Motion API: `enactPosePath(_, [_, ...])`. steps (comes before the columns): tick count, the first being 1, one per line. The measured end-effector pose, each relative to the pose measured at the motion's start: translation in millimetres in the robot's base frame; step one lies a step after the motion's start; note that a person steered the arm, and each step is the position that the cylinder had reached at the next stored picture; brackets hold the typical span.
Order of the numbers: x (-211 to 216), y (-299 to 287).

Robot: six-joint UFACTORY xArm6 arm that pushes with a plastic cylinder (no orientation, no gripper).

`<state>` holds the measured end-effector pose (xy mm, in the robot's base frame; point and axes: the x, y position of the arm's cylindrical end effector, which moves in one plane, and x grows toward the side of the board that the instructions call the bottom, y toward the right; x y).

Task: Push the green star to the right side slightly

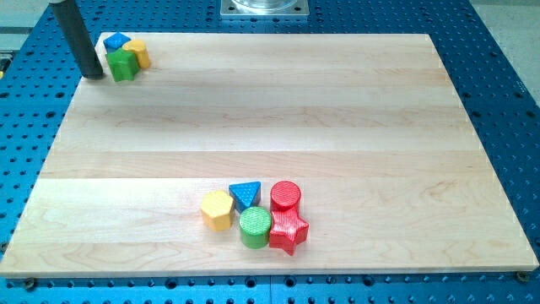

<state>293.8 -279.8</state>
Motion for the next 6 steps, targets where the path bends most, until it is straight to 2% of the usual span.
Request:
enactPosePath(2, [-11.3, 6.9])
enactPosePath(4, [77.6, 89.5])
enactPosePath(5, [69.7, 28.8])
enactPosePath(6, [22.2, 2.3])
